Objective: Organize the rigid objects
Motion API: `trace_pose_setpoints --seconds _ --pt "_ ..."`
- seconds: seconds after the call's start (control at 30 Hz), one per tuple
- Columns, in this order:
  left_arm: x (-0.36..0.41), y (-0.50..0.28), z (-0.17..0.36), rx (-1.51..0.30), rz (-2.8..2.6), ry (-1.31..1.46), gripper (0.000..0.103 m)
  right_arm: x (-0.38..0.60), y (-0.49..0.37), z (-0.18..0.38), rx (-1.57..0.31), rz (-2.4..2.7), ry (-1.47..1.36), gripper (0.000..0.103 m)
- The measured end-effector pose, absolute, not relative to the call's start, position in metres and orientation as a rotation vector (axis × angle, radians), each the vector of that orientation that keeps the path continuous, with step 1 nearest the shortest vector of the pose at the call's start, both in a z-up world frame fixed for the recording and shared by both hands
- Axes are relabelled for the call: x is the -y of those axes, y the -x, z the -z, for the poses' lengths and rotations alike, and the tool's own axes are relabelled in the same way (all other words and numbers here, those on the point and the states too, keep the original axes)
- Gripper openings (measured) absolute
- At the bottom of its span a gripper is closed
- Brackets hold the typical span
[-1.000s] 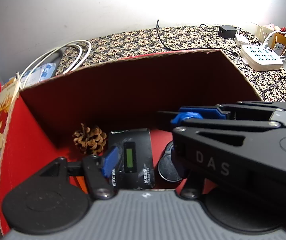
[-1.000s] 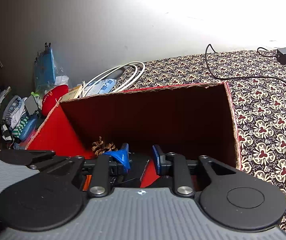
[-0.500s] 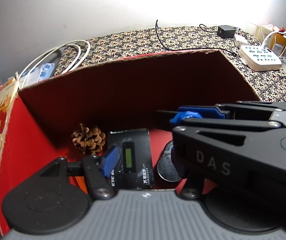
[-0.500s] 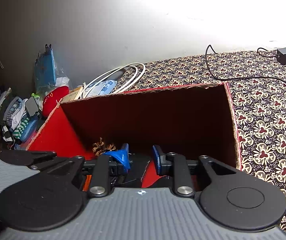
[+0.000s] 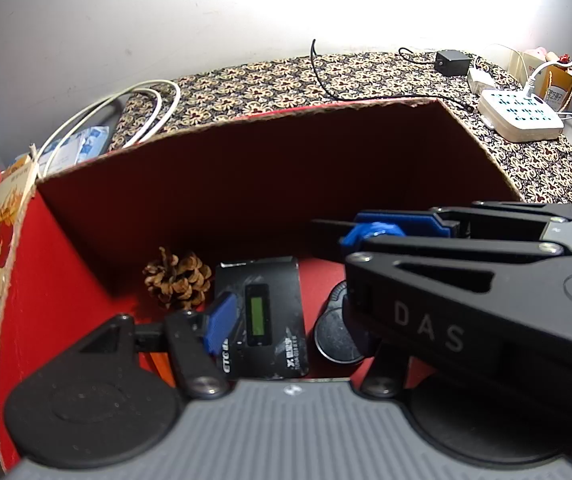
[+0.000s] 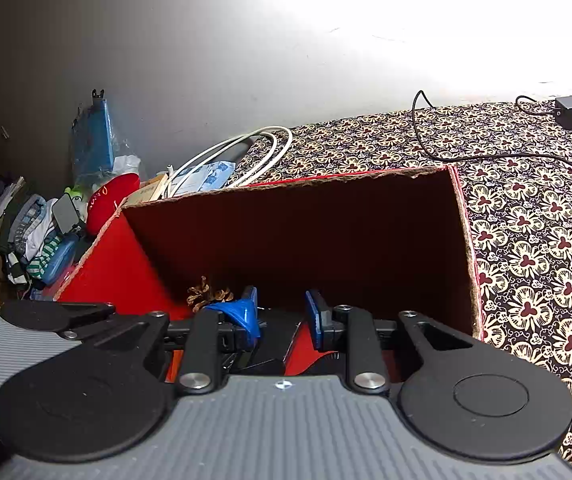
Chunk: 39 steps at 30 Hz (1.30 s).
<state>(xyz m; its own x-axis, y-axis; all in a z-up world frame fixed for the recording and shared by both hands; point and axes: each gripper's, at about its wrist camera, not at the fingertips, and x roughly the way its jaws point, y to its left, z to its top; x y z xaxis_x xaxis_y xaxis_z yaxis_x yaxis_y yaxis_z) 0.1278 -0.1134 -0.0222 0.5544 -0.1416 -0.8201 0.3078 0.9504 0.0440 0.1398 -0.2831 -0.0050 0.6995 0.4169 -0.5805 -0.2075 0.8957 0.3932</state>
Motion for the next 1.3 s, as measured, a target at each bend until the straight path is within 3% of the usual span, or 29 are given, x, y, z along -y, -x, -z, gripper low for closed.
trace_pose_setpoints --seconds 1.3 --pt "0.1151 -0.1274 0.0228 -0.950 0.271 -0.199 0.059 0.2794 -0.1402 0.0050 -0.715 -0.357 -0.314 0.009"
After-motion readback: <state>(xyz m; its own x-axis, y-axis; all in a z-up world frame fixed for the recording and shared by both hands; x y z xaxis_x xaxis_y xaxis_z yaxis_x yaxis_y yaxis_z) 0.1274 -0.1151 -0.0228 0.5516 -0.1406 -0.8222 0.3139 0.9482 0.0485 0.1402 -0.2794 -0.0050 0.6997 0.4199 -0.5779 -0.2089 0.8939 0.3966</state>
